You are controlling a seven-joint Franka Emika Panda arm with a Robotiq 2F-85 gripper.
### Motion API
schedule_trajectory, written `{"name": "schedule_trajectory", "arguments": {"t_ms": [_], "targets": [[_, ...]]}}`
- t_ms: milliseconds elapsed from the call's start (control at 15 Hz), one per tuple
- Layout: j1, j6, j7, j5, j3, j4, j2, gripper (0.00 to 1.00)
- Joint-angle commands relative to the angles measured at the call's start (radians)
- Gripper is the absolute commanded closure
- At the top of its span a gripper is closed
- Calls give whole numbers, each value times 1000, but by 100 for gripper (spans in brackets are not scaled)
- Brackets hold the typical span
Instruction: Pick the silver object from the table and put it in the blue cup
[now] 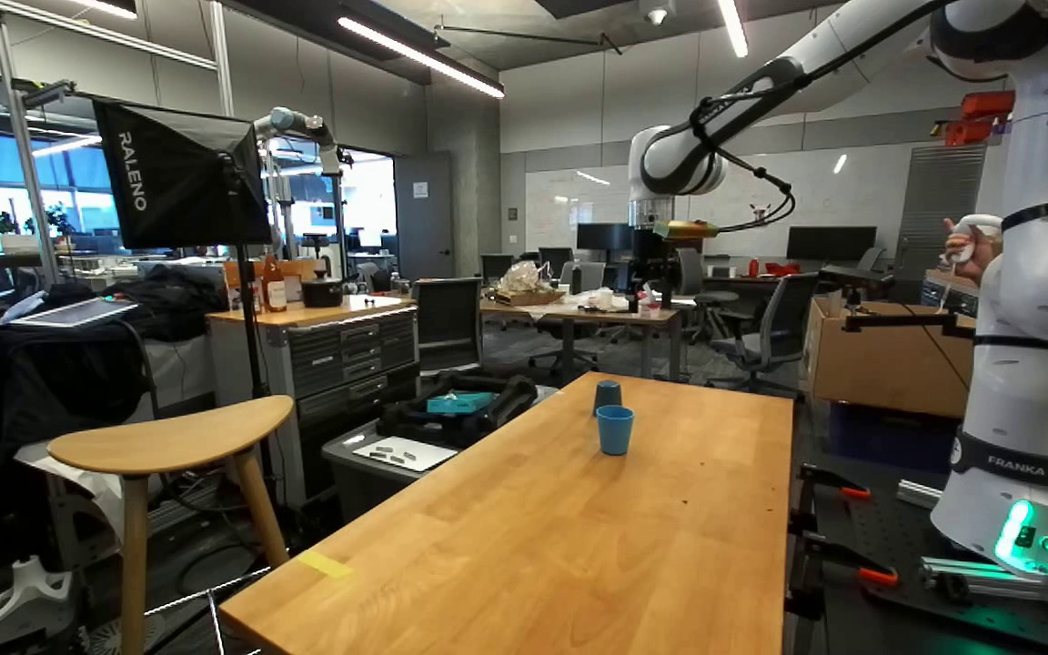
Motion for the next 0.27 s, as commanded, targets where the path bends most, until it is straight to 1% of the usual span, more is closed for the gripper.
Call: {"name": "schedule_trajectory", "arguments": {"t_ms": [0, 200], "targets": [[-21, -23, -16, -1, 17, 3, -9, 0], [-26, -49, -35, -3, 17, 5, -21, 0]]}}
